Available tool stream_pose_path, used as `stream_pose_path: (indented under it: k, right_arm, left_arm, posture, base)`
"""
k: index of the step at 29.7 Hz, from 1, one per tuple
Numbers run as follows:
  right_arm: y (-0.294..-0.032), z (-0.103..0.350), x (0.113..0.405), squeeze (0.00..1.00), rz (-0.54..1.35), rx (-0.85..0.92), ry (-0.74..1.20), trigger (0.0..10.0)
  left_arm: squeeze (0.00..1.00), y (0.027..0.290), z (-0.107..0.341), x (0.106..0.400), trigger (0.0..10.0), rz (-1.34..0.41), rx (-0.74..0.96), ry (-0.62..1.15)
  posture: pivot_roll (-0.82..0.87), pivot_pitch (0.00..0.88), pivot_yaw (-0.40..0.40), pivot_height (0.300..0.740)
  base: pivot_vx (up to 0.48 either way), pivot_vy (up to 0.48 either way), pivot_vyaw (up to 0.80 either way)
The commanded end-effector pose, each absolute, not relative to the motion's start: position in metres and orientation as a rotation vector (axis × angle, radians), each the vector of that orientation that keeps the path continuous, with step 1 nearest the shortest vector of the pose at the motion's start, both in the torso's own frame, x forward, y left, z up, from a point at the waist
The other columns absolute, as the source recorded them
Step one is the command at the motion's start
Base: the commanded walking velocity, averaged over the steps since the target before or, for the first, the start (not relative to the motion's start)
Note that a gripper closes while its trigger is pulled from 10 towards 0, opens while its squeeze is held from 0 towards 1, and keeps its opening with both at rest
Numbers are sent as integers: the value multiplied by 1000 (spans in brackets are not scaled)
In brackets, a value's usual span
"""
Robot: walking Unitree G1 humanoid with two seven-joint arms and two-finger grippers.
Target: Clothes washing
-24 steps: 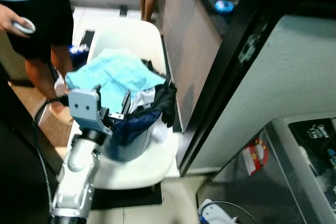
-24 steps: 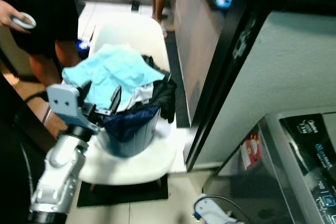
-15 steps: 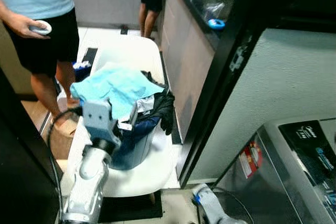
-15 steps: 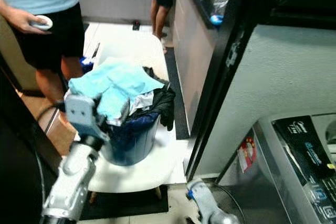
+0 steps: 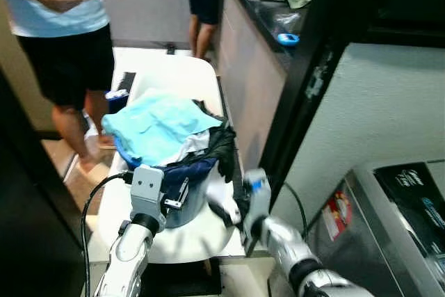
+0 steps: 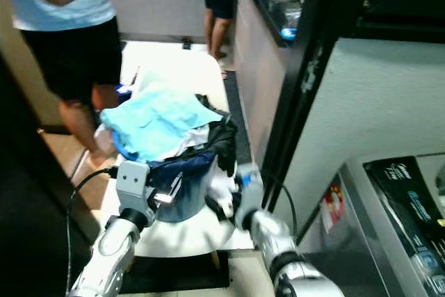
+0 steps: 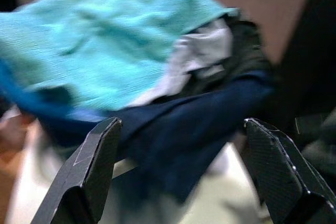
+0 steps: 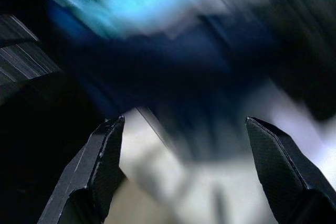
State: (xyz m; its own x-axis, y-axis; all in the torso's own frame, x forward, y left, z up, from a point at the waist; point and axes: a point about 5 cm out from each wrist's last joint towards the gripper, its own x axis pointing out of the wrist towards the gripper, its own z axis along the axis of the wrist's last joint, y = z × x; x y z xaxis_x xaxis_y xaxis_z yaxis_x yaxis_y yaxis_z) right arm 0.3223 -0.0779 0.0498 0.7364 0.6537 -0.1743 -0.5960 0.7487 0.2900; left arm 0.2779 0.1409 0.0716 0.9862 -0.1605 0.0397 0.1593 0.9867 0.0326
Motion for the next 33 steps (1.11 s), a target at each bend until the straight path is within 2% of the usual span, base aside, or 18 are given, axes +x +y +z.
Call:
stream_pose_path:
  k: [1, 5, 10, 13, 14, 18, 19, 20, 21, 23, 25, 27, 33]
  right_arm:
    - [-67, 64, 326, 0, 768, 211, 200, 10000]
    - [-37, 106, 337, 0, 909, 172, 24, 10000]
    - [-25, 130, 345, 0, 913, 129, -47, 10000]
    - [-25, 135, 349, 0, 877, 91, -54, 10000]
    - [-26, 140, 354, 0, 829, 26, -62, 10000]
    - [-26, 146, 357, 0, 813, -5, -81, 10000]
    - [-26, 154, 360, 0, 805, -41, -108, 10000]
    - [-26, 154, 360, 0, 805, -41, -108, 10000]
    - [-26, 160, 362, 0, 809, -59, -128, 10000]
    - [-26, 160, 362, 0, 809, -59, -128, 10000]
    - [-28, 169, 365, 0, 801, -85, -149, 10000]
    - [-29, 172, 366, 0, 790, -107, -154, 10000]
    - [-43, 178, 377, 0, 707, -118, -130, 10000]
  left_arm:
    - [0, 139, 64, 276, 10000, -169, 52, -18]
    - [0, 138, 48, 273, 10000, -178, 83, 31]
    - [0, 142, 26, 263, 10000, -171, 106, 114]
    - [0, 146, 14, 257, 10000, -159, 120, 163]
    - [0, 152, 0, 248, 10000, -144, 135, 228]
    - [0, 158, -14, 238, 10000, -128, 146, 295]
    - [0, 168, -34, 219, 10000, -96, 146, 405]
    - [0, 168, -34, 219, 10000, -96, 146, 405]
    - [0, 175, -49, 202, 10000, -69, 141, 498]
    - [0, 175, -49, 202, 10000, -69, 141, 498]
    - [0, 184, -69, 174, 10000, -20, 124, 633]
    - [0, 187, -75, 165, 10000, 4, 110, 673]
    - [0, 190, -86, 148, 10000, 62, 61, 772]
  posture:
    - [175, 0, -71, 740]
    - [173, 0, -84, 740]
    - [179, 0, -94, 740]
    - [181, 0, -100, 740]
    - [183, 0, -101, 740]
    - [181, 0, -104, 740]
    - [182, 0, -106, 740]
    - [182, 0, -106, 740]
    - [180, 0, -107, 740]
    - [180, 0, -107, 740]
    - [183, 0, -110, 740]
    - [186, 0, -112, 740]
    - [184, 0, -112, 740]
  base:
    - [0, 0, 800]
    - [0, 0, 800]
    - [0, 0, 800]
    - [0, 0, 796]
    - [0, 0, 794]
    - [0, 0, 794]
    - [0, 0, 794]
    - [0, 0, 794]
    - [0, 0, 794]
    - [0, 0, 794]
    - [0, 0, 794]
    - [0, 0, 794]
    - [0, 0, 0]
